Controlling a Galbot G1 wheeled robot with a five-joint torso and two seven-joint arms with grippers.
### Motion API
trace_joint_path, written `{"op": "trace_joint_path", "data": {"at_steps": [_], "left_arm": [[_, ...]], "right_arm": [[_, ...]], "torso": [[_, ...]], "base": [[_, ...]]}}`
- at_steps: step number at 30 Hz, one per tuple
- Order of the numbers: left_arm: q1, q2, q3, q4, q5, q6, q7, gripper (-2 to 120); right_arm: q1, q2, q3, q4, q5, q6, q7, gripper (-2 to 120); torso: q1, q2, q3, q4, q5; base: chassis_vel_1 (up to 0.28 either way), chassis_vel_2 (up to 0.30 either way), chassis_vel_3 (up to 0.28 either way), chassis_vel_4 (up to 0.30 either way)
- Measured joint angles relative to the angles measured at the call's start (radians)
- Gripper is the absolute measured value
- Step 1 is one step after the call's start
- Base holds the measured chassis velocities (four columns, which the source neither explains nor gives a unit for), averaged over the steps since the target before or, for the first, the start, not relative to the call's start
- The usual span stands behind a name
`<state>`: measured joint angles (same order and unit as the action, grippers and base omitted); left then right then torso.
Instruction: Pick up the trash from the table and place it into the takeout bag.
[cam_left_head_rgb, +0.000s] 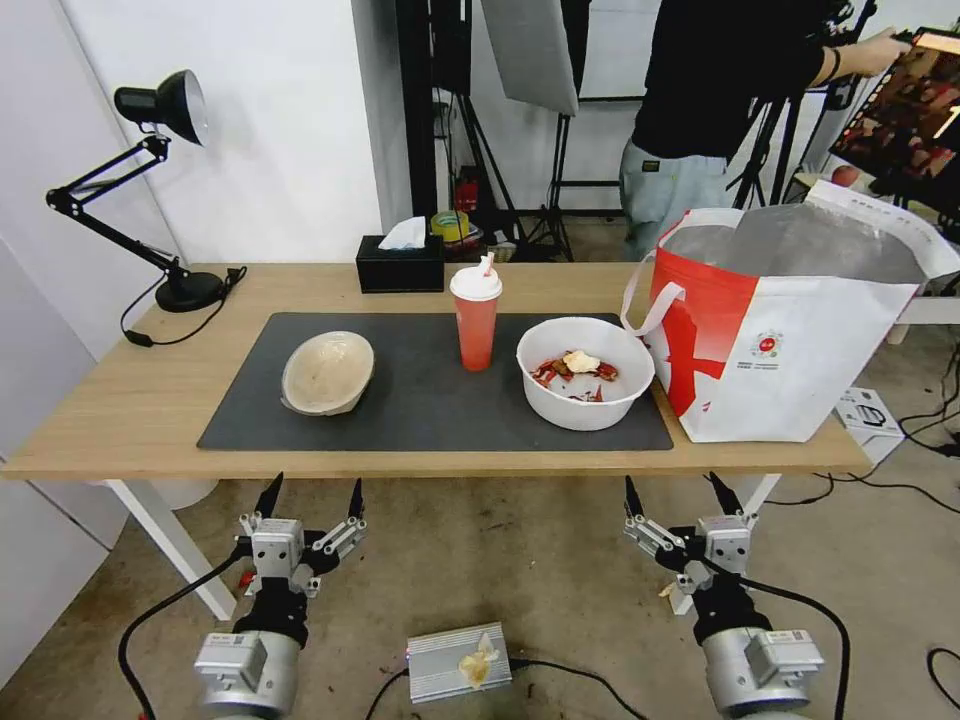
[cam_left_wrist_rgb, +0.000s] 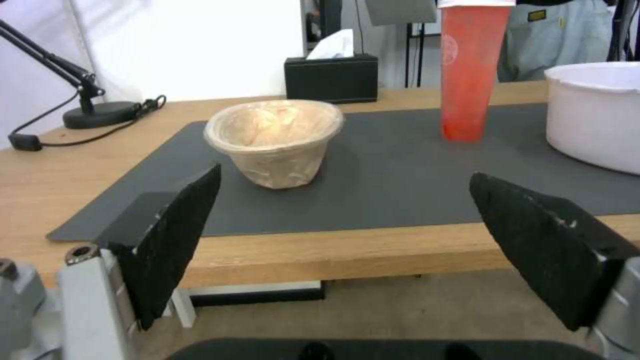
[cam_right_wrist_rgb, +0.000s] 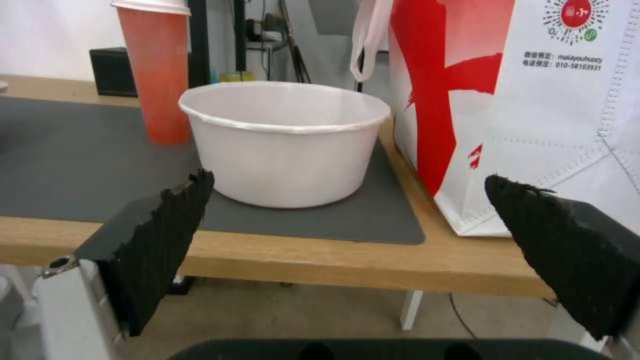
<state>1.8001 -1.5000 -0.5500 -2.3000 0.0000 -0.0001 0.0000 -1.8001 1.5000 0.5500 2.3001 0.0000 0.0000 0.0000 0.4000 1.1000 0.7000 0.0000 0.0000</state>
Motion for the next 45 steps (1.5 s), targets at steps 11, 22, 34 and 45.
{"op": "trace_joint_path", "data": {"at_steps": [11,22,34,45], "left_arm": [[0.0,0.0,0.0,0.0,0.0,0.0,0.0,100],[0.002,0.0,0.002,0.0,0.001,-0.003,-0.005,100],[0.162,-0.021,0.141,0.008,0.09,-0.311,-0.291,100],[0.183,-0.027,0.124,0.012,0.081,-0.414,-0.28,100]], "right_arm": [[0.0,0.0,0.0,0.0,0.0,0.0,0.0,100],[0.0,-0.006,-0.003,0.0,0.0,0.0,0.001,100],[0.034,-0.265,-0.163,0.046,-0.02,-0.035,0.085,100],[0.05,-0.304,-0.194,0.052,-0.021,-0.019,0.084,100]], "torso": [[0.0,0.0,0.0,0.0,0.0],[0.0,0.0,0.0,-0.0001,0.0],[0.0,0.0,0.0,0.0003,0.0001],[0.0,0.0,0.0,-0.0001,0.0]], "base": [[0.0,0.0,0.0,0.0],[0.0,0.0,0.0,0.0],[0.0,0.0,0.0,0.0],[0.0,0.0,0.0,0.0]]}}
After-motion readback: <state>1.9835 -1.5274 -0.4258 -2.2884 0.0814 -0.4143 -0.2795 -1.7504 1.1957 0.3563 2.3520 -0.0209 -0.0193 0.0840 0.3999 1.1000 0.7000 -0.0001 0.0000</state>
